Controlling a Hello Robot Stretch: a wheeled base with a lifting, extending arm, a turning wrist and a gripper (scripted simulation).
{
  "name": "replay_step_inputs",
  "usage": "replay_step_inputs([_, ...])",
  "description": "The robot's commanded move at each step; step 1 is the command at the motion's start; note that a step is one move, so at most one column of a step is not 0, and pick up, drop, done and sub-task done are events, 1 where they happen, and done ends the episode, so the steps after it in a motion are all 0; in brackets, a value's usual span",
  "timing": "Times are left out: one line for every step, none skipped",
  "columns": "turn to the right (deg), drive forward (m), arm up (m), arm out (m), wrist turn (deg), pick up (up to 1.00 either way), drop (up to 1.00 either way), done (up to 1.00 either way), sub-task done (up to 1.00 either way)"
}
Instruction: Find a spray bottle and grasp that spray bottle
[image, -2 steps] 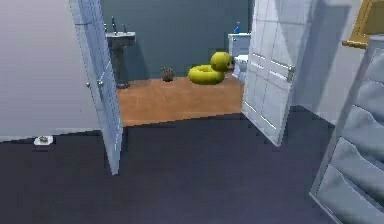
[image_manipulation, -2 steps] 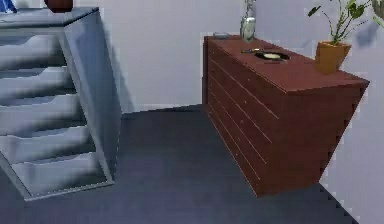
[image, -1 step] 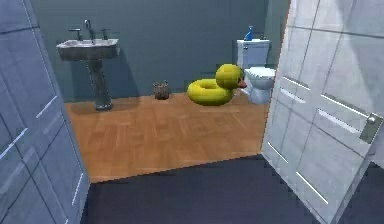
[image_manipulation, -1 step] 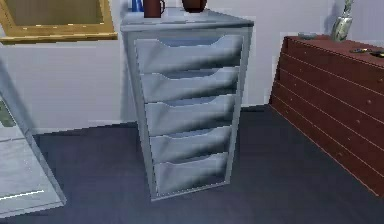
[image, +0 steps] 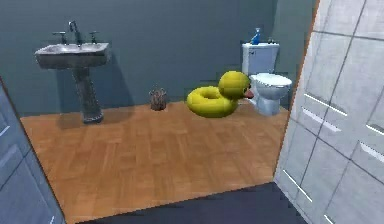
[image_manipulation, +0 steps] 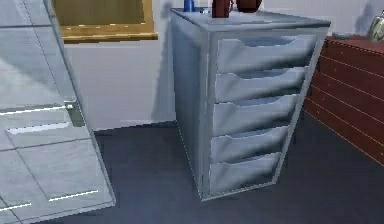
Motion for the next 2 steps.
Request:
replay_step_inputs([-18.0,0.00,0.00,0.00,0.0,0.00,0.00,0.00,0.00])
replay_step_inputs([0.0,1.00,0.00,0.00,0.0,0.00,0.00,0.00,0.00])
